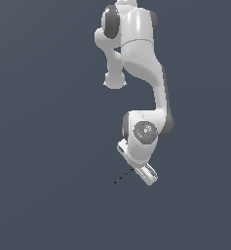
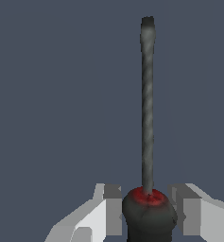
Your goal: Pick up the object and move it to a goal position.
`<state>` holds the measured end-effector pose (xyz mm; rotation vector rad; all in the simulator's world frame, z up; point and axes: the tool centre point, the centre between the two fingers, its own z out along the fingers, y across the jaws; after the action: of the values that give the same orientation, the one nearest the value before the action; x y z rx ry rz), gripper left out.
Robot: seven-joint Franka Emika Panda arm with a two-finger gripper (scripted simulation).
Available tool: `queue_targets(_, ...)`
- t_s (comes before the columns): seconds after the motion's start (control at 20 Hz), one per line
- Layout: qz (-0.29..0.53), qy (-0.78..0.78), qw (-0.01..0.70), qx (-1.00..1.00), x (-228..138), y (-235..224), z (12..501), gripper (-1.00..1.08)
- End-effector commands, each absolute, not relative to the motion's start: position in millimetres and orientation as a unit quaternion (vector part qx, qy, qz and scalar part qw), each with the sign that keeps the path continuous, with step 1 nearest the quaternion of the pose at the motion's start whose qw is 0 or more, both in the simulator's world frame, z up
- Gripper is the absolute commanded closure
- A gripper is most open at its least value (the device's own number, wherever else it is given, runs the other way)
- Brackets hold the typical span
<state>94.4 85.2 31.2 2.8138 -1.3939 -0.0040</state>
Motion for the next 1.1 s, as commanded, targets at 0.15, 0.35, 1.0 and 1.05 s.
queue_targets(0.15,0.000,-0.444,0.000,0.896,94,83,68,1.08)
queue_targets(0.35,-0.001,-0.444,0.000,0.896,94,81,108,1.08)
queue_targets(1.0,0.000,-0.445,0.000,0.896,92,72,257,1.08)
queue_targets(1.05,0.000,-0.445,0.000,0.896,92,71,268,1.08)
